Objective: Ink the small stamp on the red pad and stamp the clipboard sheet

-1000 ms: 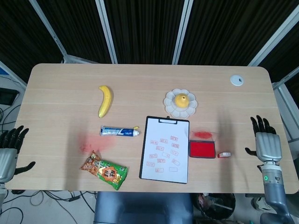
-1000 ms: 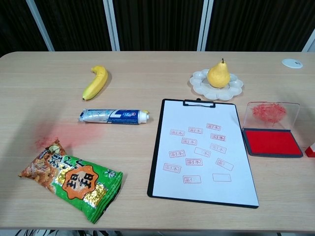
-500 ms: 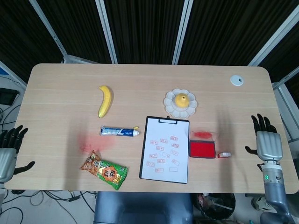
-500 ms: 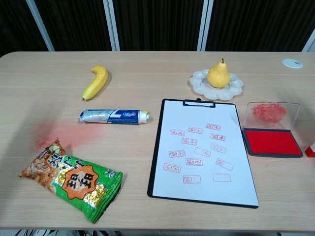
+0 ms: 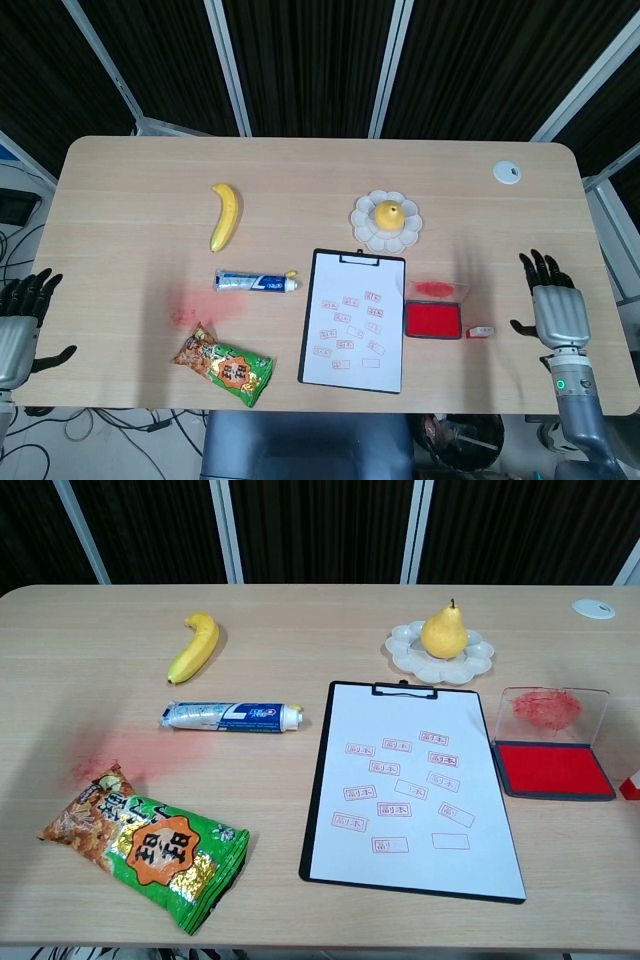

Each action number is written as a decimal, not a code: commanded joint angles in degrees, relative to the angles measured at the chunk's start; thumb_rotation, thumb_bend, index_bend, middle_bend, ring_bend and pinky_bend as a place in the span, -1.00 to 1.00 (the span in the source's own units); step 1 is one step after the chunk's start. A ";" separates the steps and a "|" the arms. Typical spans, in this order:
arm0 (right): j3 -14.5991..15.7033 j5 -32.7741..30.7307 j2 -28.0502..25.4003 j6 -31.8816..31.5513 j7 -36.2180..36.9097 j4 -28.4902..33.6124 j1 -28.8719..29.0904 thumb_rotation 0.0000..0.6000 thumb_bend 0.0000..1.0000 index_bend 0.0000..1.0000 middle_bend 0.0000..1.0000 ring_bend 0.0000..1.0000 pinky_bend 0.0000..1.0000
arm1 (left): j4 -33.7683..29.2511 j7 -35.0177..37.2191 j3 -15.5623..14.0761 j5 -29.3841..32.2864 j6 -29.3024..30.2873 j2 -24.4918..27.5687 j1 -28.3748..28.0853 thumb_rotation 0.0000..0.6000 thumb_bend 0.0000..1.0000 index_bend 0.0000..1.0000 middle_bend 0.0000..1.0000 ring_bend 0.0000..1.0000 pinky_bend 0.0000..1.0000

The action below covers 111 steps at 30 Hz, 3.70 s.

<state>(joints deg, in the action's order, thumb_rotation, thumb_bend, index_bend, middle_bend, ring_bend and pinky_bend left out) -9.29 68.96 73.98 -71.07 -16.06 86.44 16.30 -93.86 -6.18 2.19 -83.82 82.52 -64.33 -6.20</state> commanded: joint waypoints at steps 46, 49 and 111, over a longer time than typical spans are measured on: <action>4.52 -5.12 7.44 6.98 -9.77 -4.02 2.65 1.00 -0.25 -0.20 -0.26 0.37 0.60 | -0.50 2.50 0.48 1.21 -1.04 0.62 -0.57 1.00 -0.96 -1.00 -1.00 -1.00 -1.00; 4.64 -5.07 7.75 7.16 -9.78 -4.32 2.79 1.00 -0.22 -0.19 -0.26 0.37 0.60 | -0.51 2.56 0.53 1.36 -1.16 0.63 -0.62 1.00 -0.96 -1.00 -1.00 -1.00 -1.00; 5.35 -3.21 11.22 7.60 -8.82 -9.59 3.13 1.00 -0.09 0.09 -0.04 0.37 0.60 | -1.20 3.26 0.52 2.34 -2.19 1.35 -0.97 1.00 -0.96 -1.00 -1.00 -1.00 -1.00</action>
<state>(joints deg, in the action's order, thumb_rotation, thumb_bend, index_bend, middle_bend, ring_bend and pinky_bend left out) -3.94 65.75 85.20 -63.47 -24.88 76.85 19.43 -95.06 -2.92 2.72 -81.47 80.32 -62.97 -7.17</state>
